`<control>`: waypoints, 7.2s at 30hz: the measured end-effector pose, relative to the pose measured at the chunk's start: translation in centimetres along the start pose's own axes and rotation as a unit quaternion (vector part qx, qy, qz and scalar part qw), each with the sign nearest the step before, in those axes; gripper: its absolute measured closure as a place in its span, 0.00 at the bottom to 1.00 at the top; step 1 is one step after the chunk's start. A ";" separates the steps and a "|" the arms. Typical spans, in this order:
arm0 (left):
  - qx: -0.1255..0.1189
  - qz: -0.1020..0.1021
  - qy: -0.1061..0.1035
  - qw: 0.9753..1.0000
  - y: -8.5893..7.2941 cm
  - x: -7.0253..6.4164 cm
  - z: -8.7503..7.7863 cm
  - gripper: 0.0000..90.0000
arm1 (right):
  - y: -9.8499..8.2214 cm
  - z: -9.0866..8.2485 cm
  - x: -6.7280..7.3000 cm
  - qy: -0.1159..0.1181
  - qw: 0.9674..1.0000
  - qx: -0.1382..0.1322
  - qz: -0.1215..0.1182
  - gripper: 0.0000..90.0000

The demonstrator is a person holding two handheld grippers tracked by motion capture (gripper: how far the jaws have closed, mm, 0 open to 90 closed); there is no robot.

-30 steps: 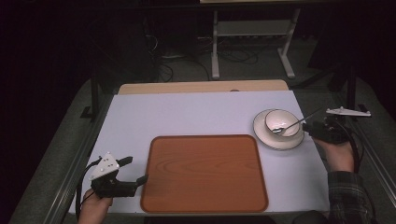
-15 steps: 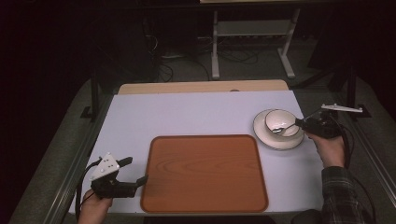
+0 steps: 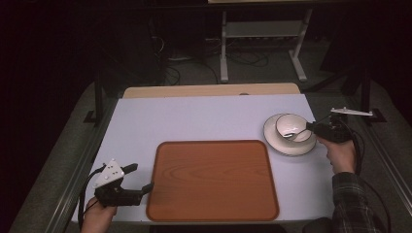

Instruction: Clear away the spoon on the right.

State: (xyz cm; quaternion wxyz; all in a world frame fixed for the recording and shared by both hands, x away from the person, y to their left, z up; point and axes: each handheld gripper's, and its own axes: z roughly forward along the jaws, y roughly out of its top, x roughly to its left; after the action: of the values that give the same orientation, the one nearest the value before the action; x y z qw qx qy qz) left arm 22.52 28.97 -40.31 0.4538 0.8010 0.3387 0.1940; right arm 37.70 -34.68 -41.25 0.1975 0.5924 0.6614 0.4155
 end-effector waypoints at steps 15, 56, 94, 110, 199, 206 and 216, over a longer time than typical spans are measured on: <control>0.000 0.001 0.000 1.000 0.0 0.0 0.0 0.15 | 1.2 -1.9 1.0 0.005 0.999 -0.042 -0.017 0.92; -0.004 0.003 -0.002 1.000 0.0 -0.1 -0.2 0.15 | 4.6 -6.6 6.4 0.074 0.987 -0.089 -0.115 0.98; -0.005 0.005 -0.003 1.000 0.0 -0.1 -0.3 0.15 | 1.7 -3.1 16.7 0.231 0.936 0.048 -0.263 0.98; -0.002 0.007 -0.005 1.000 0.0 -0.1 -0.3 0.15 | -0.1 -0.8 19.3 0.235 0.914 0.116 -0.311 0.98; 0.010 0.006 -0.009 1.000 -0.1 -0.2 0.0 0.15 | -5.6 4.7 23.8 0.261 0.891 0.122 -0.351 0.15; 0.010 0.006 -0.009 1.000 -0.1 -0.2 0.0 0.15 | -5.2 3.9 23.3 0.262 0.895 0.110 -0.344 0.15; 0.010 0.005 -0.008 1.000 -0.1 -0.2 0.0 0.15 | -4.6 3.0 22.6 0.259 0.900 0.098 -0.336 0.15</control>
State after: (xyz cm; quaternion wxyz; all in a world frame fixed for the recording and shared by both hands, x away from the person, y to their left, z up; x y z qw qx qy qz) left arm 22.38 28.90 -40.35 0.4477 0.8087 0.3332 0.1861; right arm 32.14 -12.12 -41.39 0.0883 0.2230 0.8861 0.3967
